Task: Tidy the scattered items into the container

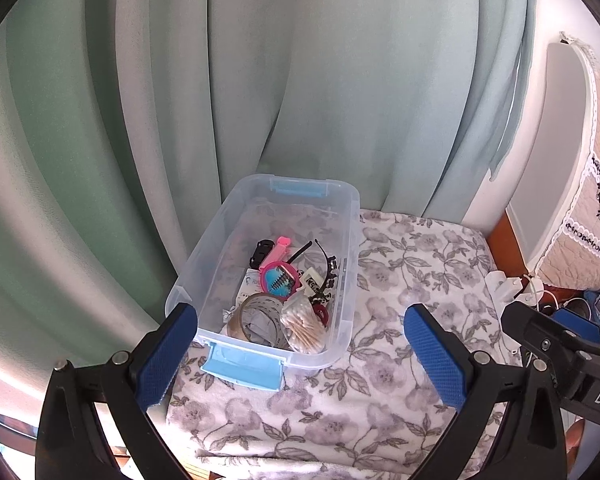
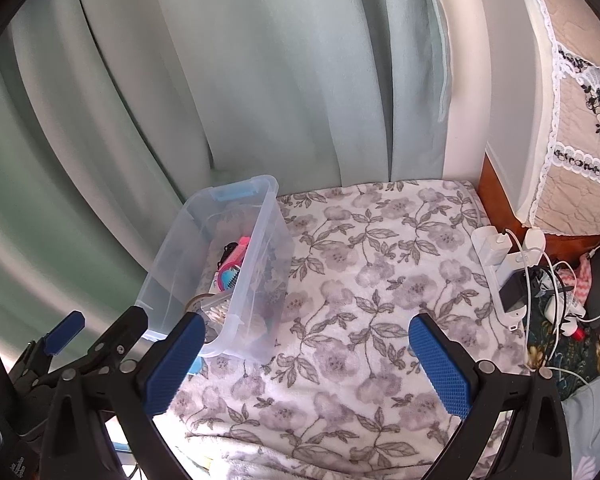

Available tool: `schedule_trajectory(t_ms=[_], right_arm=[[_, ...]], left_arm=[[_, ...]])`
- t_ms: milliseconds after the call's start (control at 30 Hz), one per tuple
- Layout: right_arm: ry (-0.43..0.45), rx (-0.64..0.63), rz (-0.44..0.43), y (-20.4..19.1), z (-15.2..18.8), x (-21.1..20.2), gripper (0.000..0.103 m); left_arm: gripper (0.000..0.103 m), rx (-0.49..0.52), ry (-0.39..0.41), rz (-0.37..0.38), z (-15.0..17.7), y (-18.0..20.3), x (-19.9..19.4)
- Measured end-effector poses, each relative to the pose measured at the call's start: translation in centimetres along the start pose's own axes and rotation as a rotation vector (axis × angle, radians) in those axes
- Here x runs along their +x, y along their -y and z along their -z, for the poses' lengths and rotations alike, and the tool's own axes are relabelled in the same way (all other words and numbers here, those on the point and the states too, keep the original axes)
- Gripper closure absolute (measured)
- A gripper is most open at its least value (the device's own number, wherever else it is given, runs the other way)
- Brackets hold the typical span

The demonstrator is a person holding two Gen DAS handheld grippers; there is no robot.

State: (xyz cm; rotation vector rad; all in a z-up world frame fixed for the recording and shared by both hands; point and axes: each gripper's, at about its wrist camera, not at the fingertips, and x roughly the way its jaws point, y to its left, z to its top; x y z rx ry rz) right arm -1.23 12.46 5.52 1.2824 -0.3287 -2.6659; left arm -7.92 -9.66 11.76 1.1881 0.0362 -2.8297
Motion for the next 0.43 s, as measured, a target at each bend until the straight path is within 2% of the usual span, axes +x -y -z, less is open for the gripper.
schedule_trajectory(t_ms=[233, 433], right_arm=[[0.013, -0.014, -0.001, -0.3, -0.5, -1.4, 0.0], [0.027, -0.017, -0.003, -0.3, -0.6, -2.2, 0.0]], left_arm=[[0.0, 0.012, 0.013, 0.006, -0.3, 0.2, -0.7], [0.0, -0.022, 0.014, 0.009, -0.5, -0.2, -1.0]])
